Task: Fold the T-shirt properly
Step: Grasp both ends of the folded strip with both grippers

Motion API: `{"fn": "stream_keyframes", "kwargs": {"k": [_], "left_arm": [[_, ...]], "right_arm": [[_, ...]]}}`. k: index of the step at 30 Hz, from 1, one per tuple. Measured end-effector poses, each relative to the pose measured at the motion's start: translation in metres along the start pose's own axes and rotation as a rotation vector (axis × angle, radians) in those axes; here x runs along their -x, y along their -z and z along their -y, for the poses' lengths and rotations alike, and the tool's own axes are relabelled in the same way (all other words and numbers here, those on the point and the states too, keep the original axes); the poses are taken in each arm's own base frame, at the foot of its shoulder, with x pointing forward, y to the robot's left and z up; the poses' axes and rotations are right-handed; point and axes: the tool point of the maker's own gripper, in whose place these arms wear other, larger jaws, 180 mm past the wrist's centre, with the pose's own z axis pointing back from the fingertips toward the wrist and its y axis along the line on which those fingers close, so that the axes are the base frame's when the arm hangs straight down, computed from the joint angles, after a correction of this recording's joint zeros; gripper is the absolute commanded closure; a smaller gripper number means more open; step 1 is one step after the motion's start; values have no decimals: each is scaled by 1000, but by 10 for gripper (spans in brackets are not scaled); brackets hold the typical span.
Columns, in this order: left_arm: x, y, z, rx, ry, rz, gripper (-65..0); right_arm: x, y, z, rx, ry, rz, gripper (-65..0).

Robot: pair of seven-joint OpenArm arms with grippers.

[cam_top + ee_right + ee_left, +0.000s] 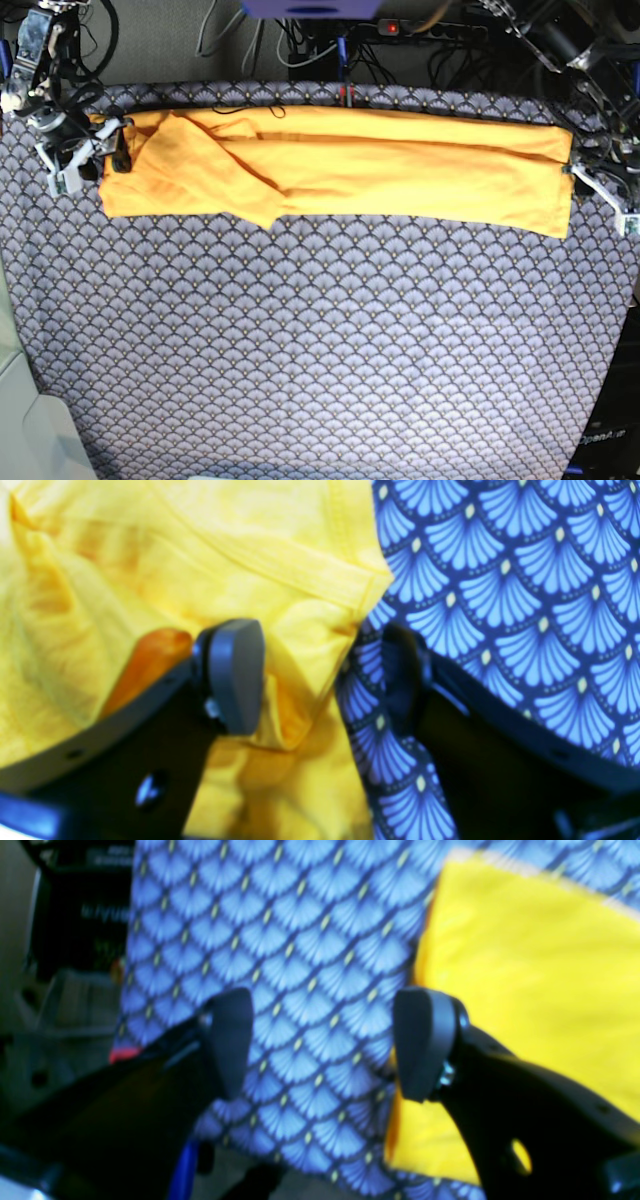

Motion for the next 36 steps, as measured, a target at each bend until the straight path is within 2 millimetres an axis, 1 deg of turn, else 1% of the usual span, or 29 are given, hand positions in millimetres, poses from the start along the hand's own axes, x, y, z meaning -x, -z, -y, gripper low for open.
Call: {"fn": "stream_keyframes", "kwargs": {"k": [2,7,10,11,15,21,24,27,29,31,36], "left_arm": [[-2,0,2,4,-3,9,-430],[-4,7,28,60,-37,16,-430],[-14,9,29,64,-47,40,-430],[-15,12,32,73,-59,45,-430],[-4,18,48,111,-76,11,-430],[-9,13,36,82,-69,20,-430],[-11,3,27,50,-44,32,-430],[-4,-9,5,-13,-3,-30,-430],[-5,-14,-5,-40,-6,-41,-430],[-7,-14,-6,-36,-28,-26,-430],[3,-11,-2,-27,-43,-50,-430]], "right_arm": [[-3,4,-4,-14,-12,0,-381],[-5,6,-9,-26,-13,6,-381],[-6,7,-12,-34,-19,7,-381],[-6,7,-12,-34,-19,7,-381],[-6,7,-12,-34,-18,7,-381],[-6,7,-12,-37,-14,10,-381],[-6,7,-13,-37,-13,11,-381],[-7,7,-13,-38,-13,11,-381],[-7,7,-12,-37,-14,11,-381],[-7,8,-12,-37,-14,12,-381],[-7,8,-12,-37,-14,10,-381]]}}
